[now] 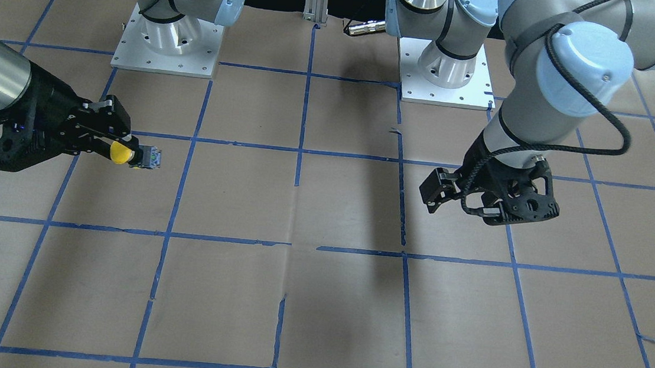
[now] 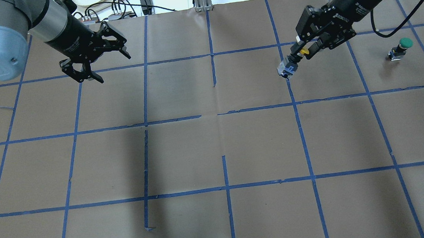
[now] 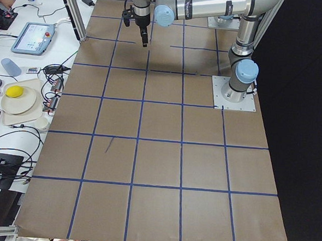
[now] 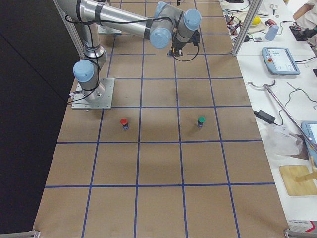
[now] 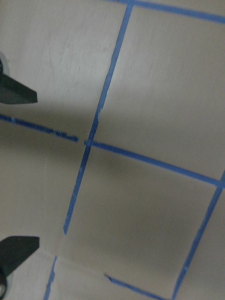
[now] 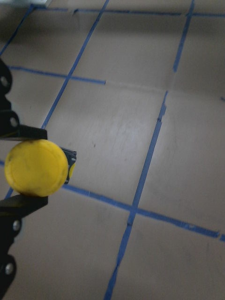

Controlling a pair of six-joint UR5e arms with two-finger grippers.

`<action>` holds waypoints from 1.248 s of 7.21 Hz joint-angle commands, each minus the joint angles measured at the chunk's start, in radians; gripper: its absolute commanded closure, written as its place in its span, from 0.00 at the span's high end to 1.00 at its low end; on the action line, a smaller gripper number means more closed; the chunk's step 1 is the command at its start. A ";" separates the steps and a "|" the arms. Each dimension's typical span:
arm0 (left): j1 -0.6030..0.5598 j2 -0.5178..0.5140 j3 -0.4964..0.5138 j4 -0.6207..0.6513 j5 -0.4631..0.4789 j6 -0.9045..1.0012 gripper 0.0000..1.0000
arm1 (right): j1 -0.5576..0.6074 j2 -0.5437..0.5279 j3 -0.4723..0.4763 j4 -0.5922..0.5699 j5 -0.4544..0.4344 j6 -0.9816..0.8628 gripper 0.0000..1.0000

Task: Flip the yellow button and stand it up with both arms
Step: 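Open and withdraw the left gripper while the right gripper carries the button away, then lower the button upright onto the table near the green button with the right gripper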

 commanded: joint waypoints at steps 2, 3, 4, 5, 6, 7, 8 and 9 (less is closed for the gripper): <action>-0.002 0.179 0.009 -0.195 0.010 0.174 1.00 | -0.238 0.000 0.113 -0.177 -0.183 -0.585 0.30; 0.056 0.210 0.011 -0.239 0.016 0.175 1.00 | -0.306 0.000 0.159 -0.259 -0.196 -0.775 0.30; 0.104 0.221 0.012 -0.250 0.012 0.170 1.00 | -0.361 -0.001 0.193 -0.355 -0.224 -0.967 0.30; 0.109 0.209 -0.013 -0.248 0.010 0.173 1.00 | -0.424 -0.001 0.218 -0.403 -0.221 -1.180 0.30; 0.102 0.217 -0.017 -0.245 0.004 0.181 1.00 | -0.473 0.002 0.250 -0.452 -0.214 -1.334 0.30; 0.098 0.209 -0.015 -0.236 0.006 0.248 1.00 | -0.501 0.002 0.294 -0.503 -0.209 -1.519 0.30; 0.092 0.214 -0.023 -0.234 0.004 0.323 1.00 | -0.507 -0.001 0.343 -0.579 -0.210 -1.676 0.30; 0.077 0.200 -0.027 -0.231 0.004 0.316 1.00 | -0.533 0.002 0.376 -0.604 -0.194 -1.817 0.30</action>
